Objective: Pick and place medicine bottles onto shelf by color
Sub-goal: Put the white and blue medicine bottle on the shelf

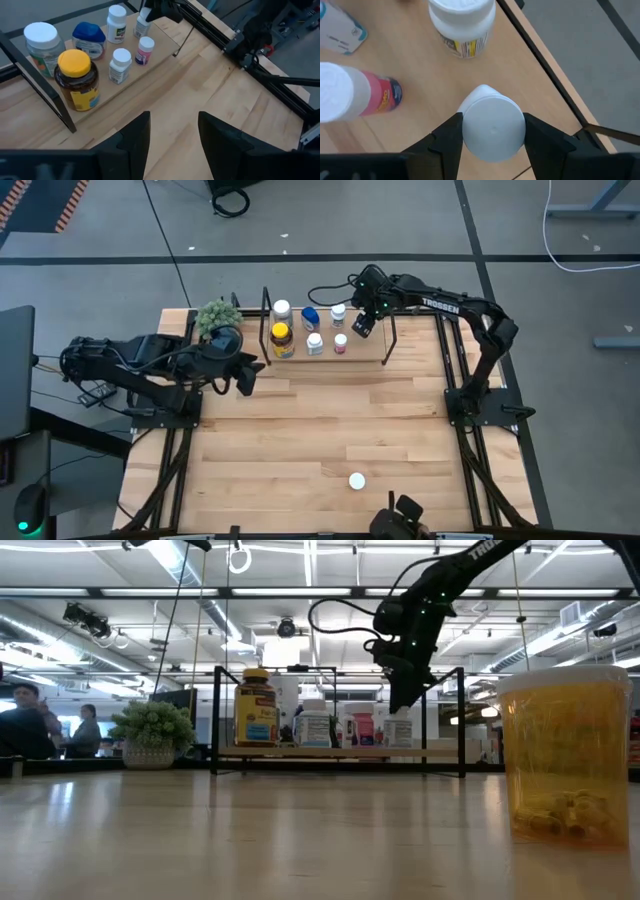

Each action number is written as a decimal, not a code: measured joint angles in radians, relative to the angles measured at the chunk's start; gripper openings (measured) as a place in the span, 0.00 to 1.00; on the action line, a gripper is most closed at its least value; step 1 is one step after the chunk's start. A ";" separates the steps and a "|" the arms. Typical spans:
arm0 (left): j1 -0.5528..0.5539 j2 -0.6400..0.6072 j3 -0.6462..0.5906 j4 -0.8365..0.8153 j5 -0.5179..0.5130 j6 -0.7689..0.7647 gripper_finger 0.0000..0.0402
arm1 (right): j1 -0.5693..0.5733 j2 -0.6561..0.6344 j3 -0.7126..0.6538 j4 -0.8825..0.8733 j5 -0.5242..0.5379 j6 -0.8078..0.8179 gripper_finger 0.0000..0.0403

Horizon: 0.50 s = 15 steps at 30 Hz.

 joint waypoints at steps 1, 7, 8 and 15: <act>0.002 0.000 0.000 0.000 0.000 0.000 0.43 | 0.002 0.001 0.000 -0.007 0.004 0.000 0.47; 0.001 0.000 0.000 0.003 0.001 -0.003 0.43 | -0.005 0.004 0.007 -0.015 0.037 -0.004 0.47; 0.001 0.000 0.000 0.003 0.001 -0.003 0.43 | -0.008 0.004 0.009 -0.018 0.039 -0.007 0.47; 0.001 0.000 0.000 0.003 0.001 -0.001 0.43 | -0.009 0.005 0.011 -0.019 0.052 -0.020 0.49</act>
